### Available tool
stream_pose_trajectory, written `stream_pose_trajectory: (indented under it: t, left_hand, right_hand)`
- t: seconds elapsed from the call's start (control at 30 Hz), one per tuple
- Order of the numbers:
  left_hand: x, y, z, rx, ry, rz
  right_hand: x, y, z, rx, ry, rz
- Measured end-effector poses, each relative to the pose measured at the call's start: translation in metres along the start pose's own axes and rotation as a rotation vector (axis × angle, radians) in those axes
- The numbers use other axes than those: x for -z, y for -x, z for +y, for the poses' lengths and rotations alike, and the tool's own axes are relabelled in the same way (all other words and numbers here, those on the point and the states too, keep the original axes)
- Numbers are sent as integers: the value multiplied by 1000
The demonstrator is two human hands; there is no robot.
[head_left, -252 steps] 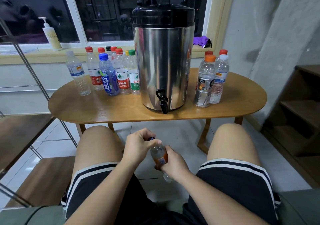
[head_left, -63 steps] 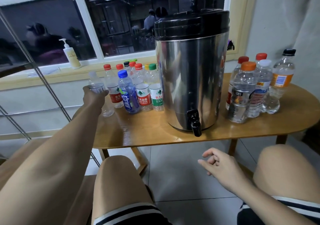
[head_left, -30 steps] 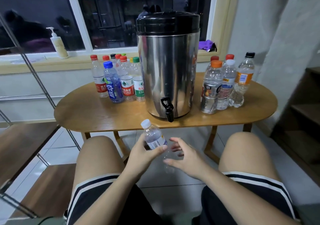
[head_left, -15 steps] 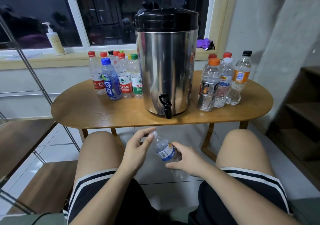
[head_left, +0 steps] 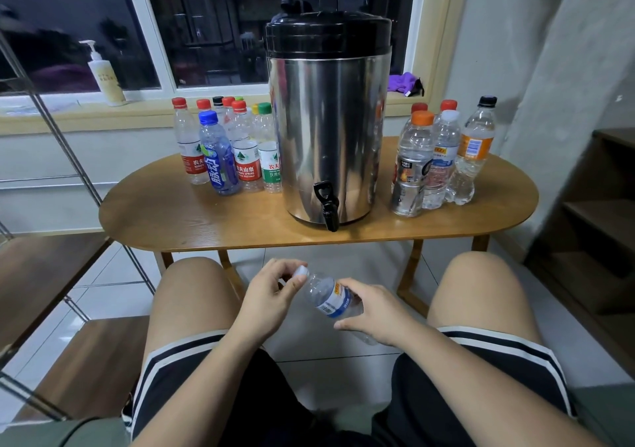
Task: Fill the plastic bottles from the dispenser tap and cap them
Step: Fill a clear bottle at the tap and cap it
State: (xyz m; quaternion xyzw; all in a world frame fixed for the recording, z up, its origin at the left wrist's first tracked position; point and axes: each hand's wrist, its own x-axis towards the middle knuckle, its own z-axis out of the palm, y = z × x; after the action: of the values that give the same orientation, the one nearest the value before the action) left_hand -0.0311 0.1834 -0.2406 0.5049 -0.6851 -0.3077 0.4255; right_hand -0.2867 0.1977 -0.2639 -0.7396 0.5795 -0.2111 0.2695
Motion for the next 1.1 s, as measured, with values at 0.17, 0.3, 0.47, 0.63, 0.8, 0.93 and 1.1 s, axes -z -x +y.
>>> stream_pose_trajectory:
  t: [0.17,0.3,0.47,0.63,0.8,0.93,1.1]
  left_hand:
    - [-4,-1,-2,127,-50,105]
    - [-4,3,11,30,-30,-26]
    - [-4,1,10,-77,-34,-6]
    - [1,-15,12,55,59,127]
    - [8,-46,41,160,281,150]
    - [10,-71,73,168,344,208]
    - [14,-94,108,-26,176,255]
  right_hand:
    - [0,0,2,5,34,-5]
    - [-1,-1,2,-8,38,1]
    - [0,-4,4,-24,39,38]
    - [0,-6,3,-66,6,110]
    - [2,-12,2,-147,-67,153]
    - [-2,-15,1,-163,-86,155]
    - [-2,-18,-1,-165,-134,181]
